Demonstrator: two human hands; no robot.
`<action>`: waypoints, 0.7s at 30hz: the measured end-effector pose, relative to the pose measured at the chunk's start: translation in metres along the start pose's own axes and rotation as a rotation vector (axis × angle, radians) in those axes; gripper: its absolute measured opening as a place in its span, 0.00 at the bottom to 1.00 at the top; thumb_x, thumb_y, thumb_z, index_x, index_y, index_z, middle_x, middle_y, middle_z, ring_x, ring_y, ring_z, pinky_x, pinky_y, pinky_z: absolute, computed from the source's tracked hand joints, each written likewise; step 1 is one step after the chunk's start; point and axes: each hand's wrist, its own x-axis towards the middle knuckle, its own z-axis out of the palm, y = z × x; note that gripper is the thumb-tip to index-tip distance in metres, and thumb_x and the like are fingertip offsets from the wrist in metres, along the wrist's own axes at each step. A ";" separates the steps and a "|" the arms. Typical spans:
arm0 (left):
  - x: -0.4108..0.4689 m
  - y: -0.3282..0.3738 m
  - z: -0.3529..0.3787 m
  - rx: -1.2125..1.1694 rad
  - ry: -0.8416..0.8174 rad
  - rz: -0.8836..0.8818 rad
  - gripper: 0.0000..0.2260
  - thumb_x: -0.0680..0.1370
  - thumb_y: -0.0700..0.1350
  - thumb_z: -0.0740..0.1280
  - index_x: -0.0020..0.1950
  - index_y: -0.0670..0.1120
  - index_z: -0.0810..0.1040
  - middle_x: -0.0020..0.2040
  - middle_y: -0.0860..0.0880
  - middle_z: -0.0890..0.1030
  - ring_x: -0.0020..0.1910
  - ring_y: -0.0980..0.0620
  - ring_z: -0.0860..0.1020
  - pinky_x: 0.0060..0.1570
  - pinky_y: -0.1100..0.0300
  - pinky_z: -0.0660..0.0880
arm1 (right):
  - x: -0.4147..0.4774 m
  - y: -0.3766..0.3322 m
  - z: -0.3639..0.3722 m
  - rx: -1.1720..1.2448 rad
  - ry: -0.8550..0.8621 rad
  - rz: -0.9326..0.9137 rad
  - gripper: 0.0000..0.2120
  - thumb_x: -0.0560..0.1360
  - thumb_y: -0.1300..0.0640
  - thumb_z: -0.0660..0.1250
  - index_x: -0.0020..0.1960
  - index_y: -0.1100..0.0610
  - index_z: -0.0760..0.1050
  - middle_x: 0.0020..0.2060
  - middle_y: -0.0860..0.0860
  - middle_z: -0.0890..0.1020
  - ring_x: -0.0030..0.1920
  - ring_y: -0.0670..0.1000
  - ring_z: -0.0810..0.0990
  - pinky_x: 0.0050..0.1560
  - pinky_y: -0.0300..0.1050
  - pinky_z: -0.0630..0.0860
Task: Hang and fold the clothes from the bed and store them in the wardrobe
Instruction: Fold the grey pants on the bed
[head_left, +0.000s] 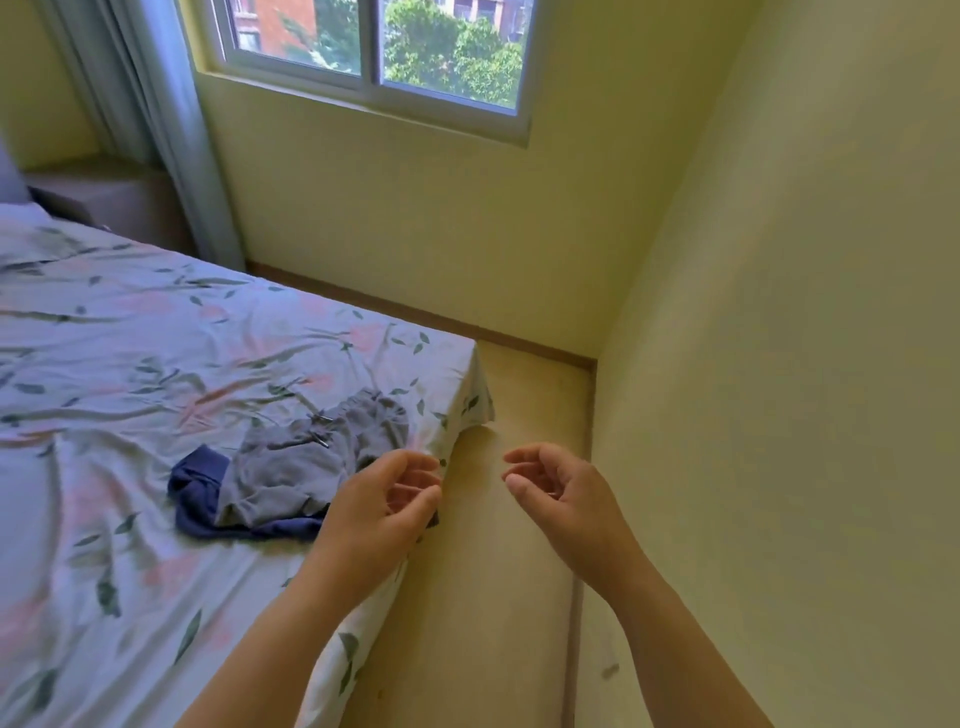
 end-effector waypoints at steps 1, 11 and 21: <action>0.013 -0.004 -0.004 -0.011 0.009 -0.020 0.09 0.76 0.38 0.70 0.51 0.52 0.79 0.45 0.52 0.83 0.41 0.60 0.81 0.36 0.69 0.77 | 0.016 0.000 0.004 -0.005 -0.025 -0.001 0.07 0.77 0.58 0.69 0.53 0.49 0.79 0.44 0.46 0.84 0.44 0.43 0.82 0.47 0.37 0.79; 0.137 -0.037 -0.023 0.046 0.103 -0.108 0.08 0.76 0.41 0.70 0.51 0.54 0.79 0.46 0.54 0.83 0.45 0.62 0.81 0.44 0.66 0.77 | 0.169 0.027 0.018 -0.037 -0.163 -0.021 0.07 0.77 0.56 0.69 0.55 0.50 0.79 0.45 0.44 0.83 0.46 0.40 0.81 0.47 0.36 0.79; 0.271 -0.053 0.024 0.122 0.262 -0.226 0.08 0.76 0.44 0.70 0.48 0.58 0.77 0.44 0.54 0.83 0.44 0.61 0.80 0.42 0.69 0.76 | 0.357 0.072 -0.014 -0.117 -0.380 -0.057 0.07 0.78 0.53 0.67 0.55 0.45 0.77 0.46 0.43 0.82 0.47 0.41 0.81 0.48 0.38 0.80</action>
